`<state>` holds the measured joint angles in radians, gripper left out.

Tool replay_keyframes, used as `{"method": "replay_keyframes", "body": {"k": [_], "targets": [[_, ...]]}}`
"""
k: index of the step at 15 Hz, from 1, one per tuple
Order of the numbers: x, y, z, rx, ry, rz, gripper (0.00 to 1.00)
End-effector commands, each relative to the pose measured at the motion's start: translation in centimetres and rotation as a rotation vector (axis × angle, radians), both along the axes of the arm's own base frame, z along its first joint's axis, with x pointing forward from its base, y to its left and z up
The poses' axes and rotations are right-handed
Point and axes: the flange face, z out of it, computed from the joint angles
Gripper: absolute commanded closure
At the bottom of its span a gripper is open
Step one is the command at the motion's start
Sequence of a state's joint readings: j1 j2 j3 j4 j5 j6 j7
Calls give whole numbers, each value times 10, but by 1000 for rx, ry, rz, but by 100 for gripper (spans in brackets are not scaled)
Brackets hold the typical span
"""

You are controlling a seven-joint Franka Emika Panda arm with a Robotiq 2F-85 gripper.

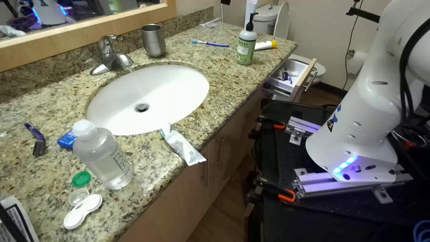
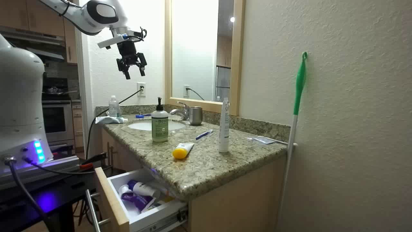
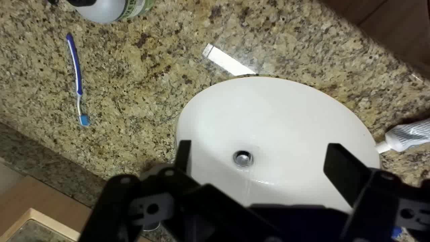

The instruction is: Close the open drawer

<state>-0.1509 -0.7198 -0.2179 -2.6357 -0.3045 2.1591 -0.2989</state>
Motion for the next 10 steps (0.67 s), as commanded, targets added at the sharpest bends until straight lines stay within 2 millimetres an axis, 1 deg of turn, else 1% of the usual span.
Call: {"method": "replay_keyframes", "body": {"k": [1, 2, 3, 5, 7, 8, 10], "targets": [[0, 0, 1, 0, 1, 0, 0], [0, 0, 1, 0, 1, 0, 0], [1, -11, 3, 19, -1, -27, 0], [-14, -44, 8, 79, -40, -113, 0], [-53, -84, 18, 133, -103, -201, 0], [-70, -100, 20, 161, -120, -240, 0], [-114, -130, 19, 219, -134, -290, 0]]}}
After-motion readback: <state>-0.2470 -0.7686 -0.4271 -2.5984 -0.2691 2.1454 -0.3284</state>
